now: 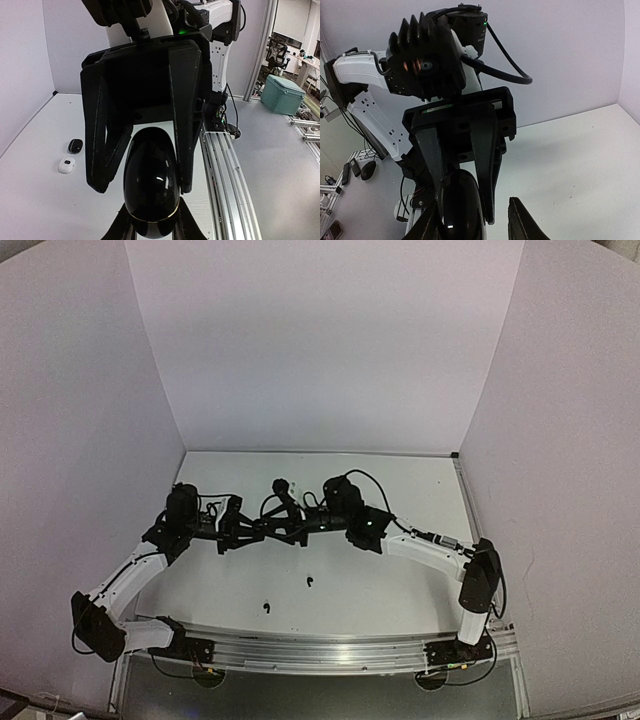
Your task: Insert the wireless bluetooth earbuds into the charging case
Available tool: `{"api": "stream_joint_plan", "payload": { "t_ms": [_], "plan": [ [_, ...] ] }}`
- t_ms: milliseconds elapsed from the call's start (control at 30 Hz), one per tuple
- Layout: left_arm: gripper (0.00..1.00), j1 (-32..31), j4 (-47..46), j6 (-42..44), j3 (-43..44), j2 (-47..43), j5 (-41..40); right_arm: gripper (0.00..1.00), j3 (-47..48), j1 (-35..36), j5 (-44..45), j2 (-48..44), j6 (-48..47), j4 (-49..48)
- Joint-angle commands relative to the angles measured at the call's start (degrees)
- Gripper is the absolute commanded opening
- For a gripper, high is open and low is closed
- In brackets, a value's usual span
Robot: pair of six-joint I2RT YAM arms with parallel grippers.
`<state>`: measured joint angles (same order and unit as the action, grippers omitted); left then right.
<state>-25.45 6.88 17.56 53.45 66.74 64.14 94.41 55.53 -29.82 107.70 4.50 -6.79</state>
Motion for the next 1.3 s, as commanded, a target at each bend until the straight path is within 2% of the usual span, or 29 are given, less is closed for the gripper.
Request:
{"api": "stream_joint_plan", "payload": {
  "t_ms": [0,367,567,767,1267],
  "plan": [
    [0.00,-0.2,6.0,8.9,3.9,-1.3,0.1,0.38,2.6,-0.3,2.0,1.0,0.6,0.4],
    [0.00,-0.2,14.0,21.3,4.7,-1.5,-1.7,0.37,4.3,-1.2,1.6,1.8,2.4,1.6],
    [0.00,-0.2,13.5,22.7,4.6,-2.0,-2.7,0.33,5.1,-1.2,0.4,3.3,4.0,1.9],
    [0.00,-0.2,14.4,26.9,4.1,-2.5,-3.9,0.37,7.8,-2.6,-1.3,5.2,8.8,2.7],
    [0.00,-0.2,6.3,19.2,2.0,-3.3,-5.9,0.29,9.4,-2.6,-8.7,7.7,11.5,4.0]
  ]
}}
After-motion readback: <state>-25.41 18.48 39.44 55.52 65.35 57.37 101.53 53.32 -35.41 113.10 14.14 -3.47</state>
